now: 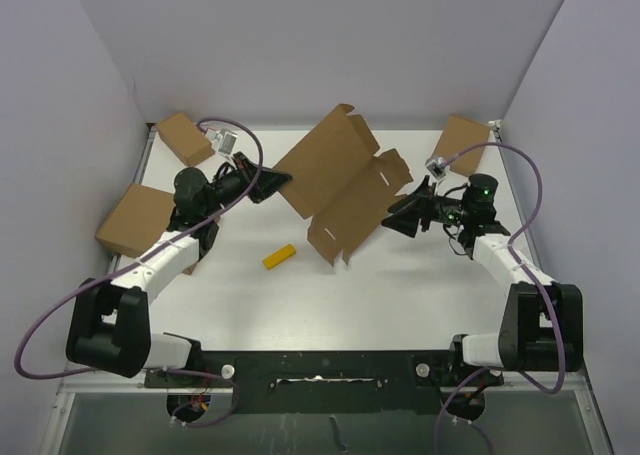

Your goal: Fold the paper box

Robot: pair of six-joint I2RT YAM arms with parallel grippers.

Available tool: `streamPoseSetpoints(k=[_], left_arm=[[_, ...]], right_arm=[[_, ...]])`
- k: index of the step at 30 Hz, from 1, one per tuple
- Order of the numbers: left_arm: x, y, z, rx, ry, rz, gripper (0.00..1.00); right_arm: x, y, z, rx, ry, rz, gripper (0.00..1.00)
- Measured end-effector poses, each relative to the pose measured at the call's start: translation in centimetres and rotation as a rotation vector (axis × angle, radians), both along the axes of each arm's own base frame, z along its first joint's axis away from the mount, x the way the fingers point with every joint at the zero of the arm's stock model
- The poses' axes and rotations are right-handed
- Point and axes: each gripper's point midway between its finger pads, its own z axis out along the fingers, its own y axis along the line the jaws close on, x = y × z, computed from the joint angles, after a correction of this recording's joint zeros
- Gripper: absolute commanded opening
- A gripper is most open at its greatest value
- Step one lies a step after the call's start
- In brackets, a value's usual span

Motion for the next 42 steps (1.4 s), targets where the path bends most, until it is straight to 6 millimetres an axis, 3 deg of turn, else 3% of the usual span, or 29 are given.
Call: streamPoseSetpoints(k=[5, 9, 13, 20, 27, 31, 39, 42], left_arm=[[-1.0, -2.8, 1.0, -0.089, 0.071, 0.003, 0.0], [-1.9, -4.9, 0.2, -0.126, 0.128, 0.027, 0.0], [-1.8, -5.3, -0.7, -0.156, 0.183, 0.08, 0.0], [-1.6, -6.0, 0.9, -0.248, 0.178, 0.108, 0.0], [-1.6, -7.4, -0.1, -0.279, 0.232, 0.09, 0.0], [-1.6, -7.8, -0.3, -0.303, 0.252, 0.083, 0.0], [-1.6, -8.2, -0.1, -0.34, 0.273, 0.071, 0.0], [-1.6, -8.2, 0.2, -0.358, 0.274, 0.065, 0.0]], right_arm=[[0.8, 2.8, 2.4, 0.102, 0.124, 0.003, 0.72], [2.4, 3.2, 3.4, 0.181, 0.242, -0.065, 0.77], [3.3, 3.1, 3.9, 0.241, 0.341, -0.125, 0.77], [4.1, 3.0, 4.5, 0.288, 0.396, -0.181, 0.73], [4.4, 3.0, 5.4, 0.328, 0.407, -0.191, 0.67], [4.9, 2.9, 4.9, 0.338, 0.432, -0.204, 0.62], [5.1, 2.7, 3.4, 0.314, 0.487, -0.239, 0.64], [5.1, 2.7, 3.1, 0.311, 0.505, -0.245, 0.59]])
